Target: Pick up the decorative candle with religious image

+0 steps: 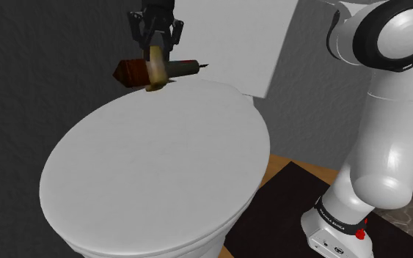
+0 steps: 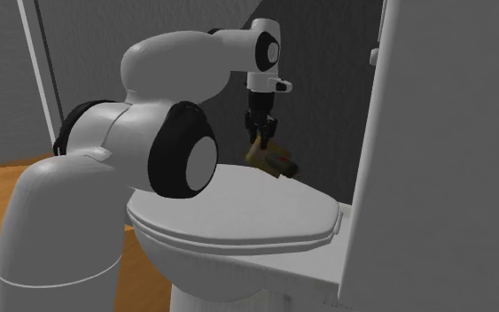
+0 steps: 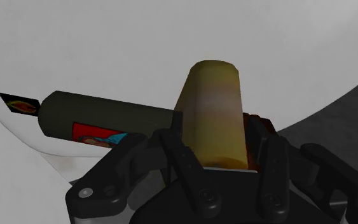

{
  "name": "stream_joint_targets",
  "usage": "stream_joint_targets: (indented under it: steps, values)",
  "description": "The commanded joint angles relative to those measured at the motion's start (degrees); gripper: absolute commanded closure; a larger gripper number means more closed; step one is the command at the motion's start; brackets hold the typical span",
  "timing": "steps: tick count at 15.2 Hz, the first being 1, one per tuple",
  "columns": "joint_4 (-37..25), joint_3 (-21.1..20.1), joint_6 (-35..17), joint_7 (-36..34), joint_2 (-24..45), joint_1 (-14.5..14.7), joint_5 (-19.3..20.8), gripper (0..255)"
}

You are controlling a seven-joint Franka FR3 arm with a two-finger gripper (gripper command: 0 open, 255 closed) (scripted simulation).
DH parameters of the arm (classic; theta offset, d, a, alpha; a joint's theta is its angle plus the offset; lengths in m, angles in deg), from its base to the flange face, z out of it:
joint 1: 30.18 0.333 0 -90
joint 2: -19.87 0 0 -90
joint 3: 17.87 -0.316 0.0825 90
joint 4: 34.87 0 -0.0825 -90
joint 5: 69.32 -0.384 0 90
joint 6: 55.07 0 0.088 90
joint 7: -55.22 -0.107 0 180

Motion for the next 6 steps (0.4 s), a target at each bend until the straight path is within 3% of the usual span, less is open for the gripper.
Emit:
stream_joint_targets:
  steps: [1,4,6]
  values:
    - [-4.22,-0.05,2.58,-0.27,1.67,0.66,0.73,255]
    - [-10.93,-0.12,6.6,-0.83,4.45,2.06,1.98,255]
    - [-11.3,-0.11,6.82,-0.86,4.61,2.16,2.05,255]
